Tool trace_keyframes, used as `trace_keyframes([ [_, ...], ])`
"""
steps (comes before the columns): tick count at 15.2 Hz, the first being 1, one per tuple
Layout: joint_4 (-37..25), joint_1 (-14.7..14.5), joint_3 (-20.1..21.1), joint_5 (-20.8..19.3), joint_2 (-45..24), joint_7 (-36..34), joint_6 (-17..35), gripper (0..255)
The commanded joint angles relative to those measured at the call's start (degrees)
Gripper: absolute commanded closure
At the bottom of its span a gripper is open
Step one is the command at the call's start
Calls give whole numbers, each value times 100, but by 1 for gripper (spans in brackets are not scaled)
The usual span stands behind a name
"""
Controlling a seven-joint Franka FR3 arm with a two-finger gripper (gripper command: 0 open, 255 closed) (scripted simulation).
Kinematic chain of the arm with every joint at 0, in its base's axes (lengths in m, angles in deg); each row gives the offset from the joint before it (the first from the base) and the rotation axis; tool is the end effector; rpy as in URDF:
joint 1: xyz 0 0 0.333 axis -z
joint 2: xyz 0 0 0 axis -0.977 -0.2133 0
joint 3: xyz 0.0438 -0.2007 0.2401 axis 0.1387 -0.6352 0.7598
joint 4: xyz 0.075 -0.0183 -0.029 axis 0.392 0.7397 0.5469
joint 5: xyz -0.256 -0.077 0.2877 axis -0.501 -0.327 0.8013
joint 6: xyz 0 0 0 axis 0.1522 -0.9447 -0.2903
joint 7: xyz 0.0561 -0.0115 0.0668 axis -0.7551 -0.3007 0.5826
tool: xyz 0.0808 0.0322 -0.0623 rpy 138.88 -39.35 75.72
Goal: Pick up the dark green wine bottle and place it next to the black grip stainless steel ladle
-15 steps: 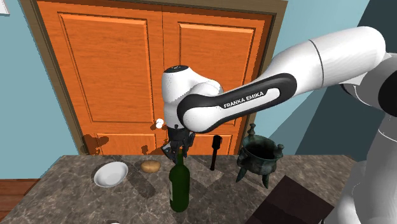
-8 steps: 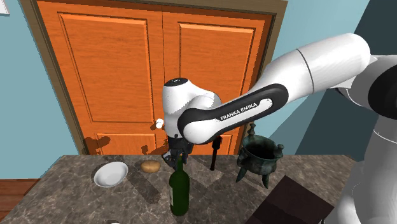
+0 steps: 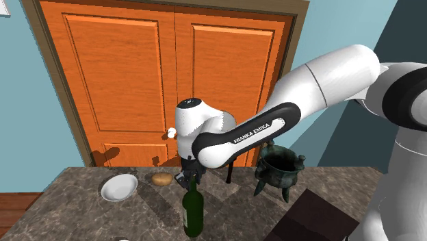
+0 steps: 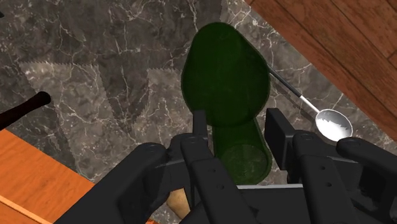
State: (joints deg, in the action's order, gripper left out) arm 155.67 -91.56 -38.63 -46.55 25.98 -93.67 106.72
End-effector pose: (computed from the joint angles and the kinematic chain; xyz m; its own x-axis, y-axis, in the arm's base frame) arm 0.5077 0.3092 0.3399 0.9979 0.0648 0.0040 0.0644 -0.9962 0.0582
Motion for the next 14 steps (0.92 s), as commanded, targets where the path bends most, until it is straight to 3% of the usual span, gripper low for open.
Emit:
trace_keyframes([
  [1, 47, -9, -15, -46, -85, -34, 132, 255],
  [14, 253, -110, -160, -390, -731, -293, 940, 255],
])
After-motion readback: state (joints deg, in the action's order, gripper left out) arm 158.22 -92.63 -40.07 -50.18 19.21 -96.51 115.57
